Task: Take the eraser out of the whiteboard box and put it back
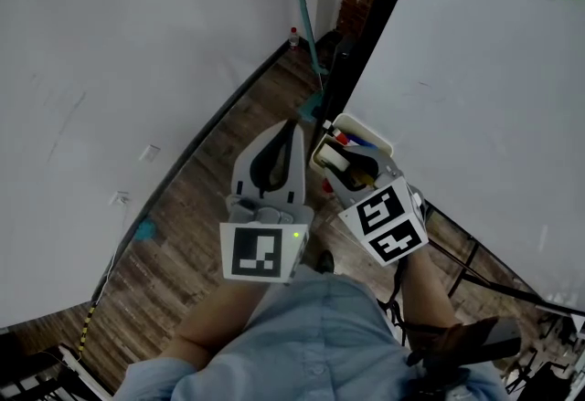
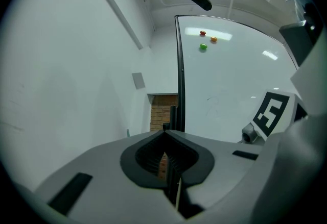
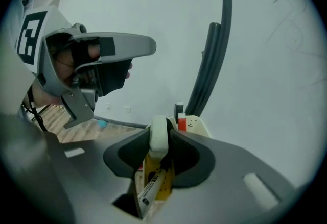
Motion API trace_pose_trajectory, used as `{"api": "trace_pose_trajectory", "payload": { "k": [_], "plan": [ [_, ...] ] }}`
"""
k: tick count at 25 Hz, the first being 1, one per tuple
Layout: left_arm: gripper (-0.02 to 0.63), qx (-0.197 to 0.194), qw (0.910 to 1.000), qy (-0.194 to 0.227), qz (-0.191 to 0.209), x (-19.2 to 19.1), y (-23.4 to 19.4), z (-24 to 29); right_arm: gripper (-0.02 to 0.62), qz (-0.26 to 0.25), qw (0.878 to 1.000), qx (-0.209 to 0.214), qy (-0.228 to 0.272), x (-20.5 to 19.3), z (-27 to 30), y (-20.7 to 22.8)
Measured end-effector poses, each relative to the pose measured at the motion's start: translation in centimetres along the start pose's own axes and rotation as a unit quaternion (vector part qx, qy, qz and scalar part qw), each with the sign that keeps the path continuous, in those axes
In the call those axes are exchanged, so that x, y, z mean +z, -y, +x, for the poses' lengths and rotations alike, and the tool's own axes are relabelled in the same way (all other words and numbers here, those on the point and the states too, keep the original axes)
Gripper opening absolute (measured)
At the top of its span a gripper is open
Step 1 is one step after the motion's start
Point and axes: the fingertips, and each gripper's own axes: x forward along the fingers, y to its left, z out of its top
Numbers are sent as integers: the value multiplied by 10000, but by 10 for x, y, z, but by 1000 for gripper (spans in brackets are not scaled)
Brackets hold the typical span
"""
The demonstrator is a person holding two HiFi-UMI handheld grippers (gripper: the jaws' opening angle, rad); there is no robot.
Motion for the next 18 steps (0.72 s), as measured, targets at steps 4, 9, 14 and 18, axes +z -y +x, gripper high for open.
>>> {"api": "trace_pose_trajectory", "payload": {
  "k": [4, 9, 14, 18],
  "plan": [
    [3, 52, 9999, 46, 72, 6, 3, -1, 123, 40, 9995, -88, 312, 11, -17, 4],
    [3, 174, 9996, 133, 202, 16, 12, -13, 123, 26, 9954, -274, 913, 30, -54, 7],
    [3, 247, 9987, 272, 361, 25, 33, -36, 123, 51, 9853, -551, 1616, 44, -99, 9],
    [3, 298, 9978, 357, 466, 32, 50, -53, 123, 80, 9763, -598, 2076, 51, -130, 7]
  ]
}}
